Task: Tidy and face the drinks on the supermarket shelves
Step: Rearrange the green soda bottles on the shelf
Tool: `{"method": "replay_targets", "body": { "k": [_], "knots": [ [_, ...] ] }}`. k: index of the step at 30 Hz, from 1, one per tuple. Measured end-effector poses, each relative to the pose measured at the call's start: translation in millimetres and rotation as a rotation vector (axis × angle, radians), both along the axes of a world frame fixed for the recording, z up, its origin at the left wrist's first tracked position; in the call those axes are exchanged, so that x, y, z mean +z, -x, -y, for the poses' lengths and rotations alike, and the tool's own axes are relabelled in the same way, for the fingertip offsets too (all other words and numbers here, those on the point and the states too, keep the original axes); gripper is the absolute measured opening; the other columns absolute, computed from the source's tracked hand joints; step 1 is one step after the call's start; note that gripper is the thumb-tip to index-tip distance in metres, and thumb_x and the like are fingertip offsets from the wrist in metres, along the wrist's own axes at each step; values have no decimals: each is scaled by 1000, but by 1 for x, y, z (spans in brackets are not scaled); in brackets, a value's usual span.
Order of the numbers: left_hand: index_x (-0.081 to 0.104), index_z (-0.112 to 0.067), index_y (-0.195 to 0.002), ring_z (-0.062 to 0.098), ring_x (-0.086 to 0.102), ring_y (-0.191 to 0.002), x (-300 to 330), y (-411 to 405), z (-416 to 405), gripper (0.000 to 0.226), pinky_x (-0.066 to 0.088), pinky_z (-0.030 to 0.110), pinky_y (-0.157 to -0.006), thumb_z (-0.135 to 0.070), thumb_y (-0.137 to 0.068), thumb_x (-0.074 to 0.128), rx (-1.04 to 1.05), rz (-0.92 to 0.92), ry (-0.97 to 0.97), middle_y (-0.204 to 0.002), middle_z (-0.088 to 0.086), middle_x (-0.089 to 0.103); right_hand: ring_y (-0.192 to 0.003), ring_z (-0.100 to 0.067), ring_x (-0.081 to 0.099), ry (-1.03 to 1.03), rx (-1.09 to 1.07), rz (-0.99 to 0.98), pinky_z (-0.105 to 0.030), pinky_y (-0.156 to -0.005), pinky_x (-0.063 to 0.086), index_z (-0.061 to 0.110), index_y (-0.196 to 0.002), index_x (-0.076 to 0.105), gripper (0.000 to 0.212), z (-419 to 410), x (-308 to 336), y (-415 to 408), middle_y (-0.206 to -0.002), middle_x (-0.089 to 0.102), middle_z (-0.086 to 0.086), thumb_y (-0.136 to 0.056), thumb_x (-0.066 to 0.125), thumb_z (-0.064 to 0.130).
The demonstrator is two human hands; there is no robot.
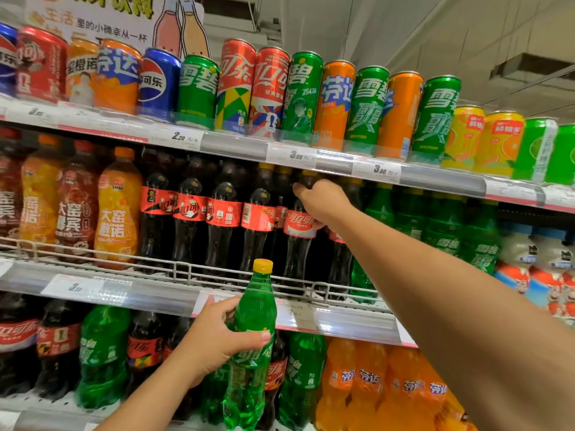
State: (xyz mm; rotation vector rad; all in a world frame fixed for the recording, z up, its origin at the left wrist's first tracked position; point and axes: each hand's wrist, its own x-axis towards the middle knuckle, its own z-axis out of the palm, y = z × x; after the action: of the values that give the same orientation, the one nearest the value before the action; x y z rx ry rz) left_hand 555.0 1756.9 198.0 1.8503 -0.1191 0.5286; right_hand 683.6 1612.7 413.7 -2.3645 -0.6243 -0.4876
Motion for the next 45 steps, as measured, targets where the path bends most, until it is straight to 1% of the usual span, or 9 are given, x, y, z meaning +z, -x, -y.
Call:
{"method": "replay_targets", "body": {
  "k": [7,10,13,18,28,32,34,39,45],
  "knots": [
    [68,-46,-97,-14,59,-101,8,10,7,45,-18,40,-116,-54,-55,80,-29,-17,-25,-96,-17,74,-71,-23,60,-44,-60,225,-28,-54,40,8,-88,52,35,14,-15,16,-87,64,-10,-95,54,42],
    [71,-37,-96,4,69,-92,13,13,10,42,21,50,-117,-45,-56,84,-62,-22,19,-95,-9,75,-102,-23,60,-102,77,326,-26,-79,41,7,-125,54,40,27,-49,45,-118,62,-8,-94,55,33],
    [72,-35,-97,9,71,-89,15,17,18,45,55,34,-85,-37,-54,88,-22,-1,40,-95,-7,76,-96,-13,58,-120,175,245,-24,-78,39,16,-121,59,46,42,-99,76,-114,64,1,-89,55,49],
    [69,-42,-96,8,71,-79,23,19,55,46,56,26,-66,-35,-53,85,31,53,-60,-89,-8,75,-106,-3,58,-239,256,-205,-33,-85,53,34,-126,53,75,70,-152,105,-118,59,20,-66,52,80],
    [65,-37,-97,5,67,-76,62,3,158,44,59,37,-68,-26,-55,74,-102,114,-259,-87,-13,71,-73,-1,66,-370,120,-81,-31,-67,57,28,-88,66,46,162,-135,104,-80,71,11,-63,68,67],
    [42,-49,-126,-15,47,-113,70,-11,174,75,45,20,-93,-65,-59,74,-165,88,-233,-120,-35,52,-59,-15,67,-535,84,-41,-35,-52,54,22,-87,67,48,201,-116,97,-76,72,0,-64,67,64],
    [39,-43,-135,-3,41,-128,67,-19,166,74,40,31,-105,-69,-71,67,-91,77,-190,-136,-25,46,-46,-21,61,-687,83,-86,-31,-41,47,13,-88,65,51,224,-104,87,-73,72,-9,-67,71,59],
    [13,-24,-154,21,5,-148,49,-40,138,81,10,41,-119,-59,-91,49,379,-54,-887,-161,-1,10,-48,-21,61,-861,49,11,-26,-40,43,7,-87,63,46,262,-71,58,-74,69,-18,-76,74,50],
    [11,-24,-154,23,18,-144,44,-50,146,92,8,42,-120,-72,-85,46,553,-109,-1187,-156,1,21,-52,-23,68,-799,-51,179,-46,-44,56,14,-85,64,58,272,-52,31,-70,70,-10,-68,66,69]
  ]
}}
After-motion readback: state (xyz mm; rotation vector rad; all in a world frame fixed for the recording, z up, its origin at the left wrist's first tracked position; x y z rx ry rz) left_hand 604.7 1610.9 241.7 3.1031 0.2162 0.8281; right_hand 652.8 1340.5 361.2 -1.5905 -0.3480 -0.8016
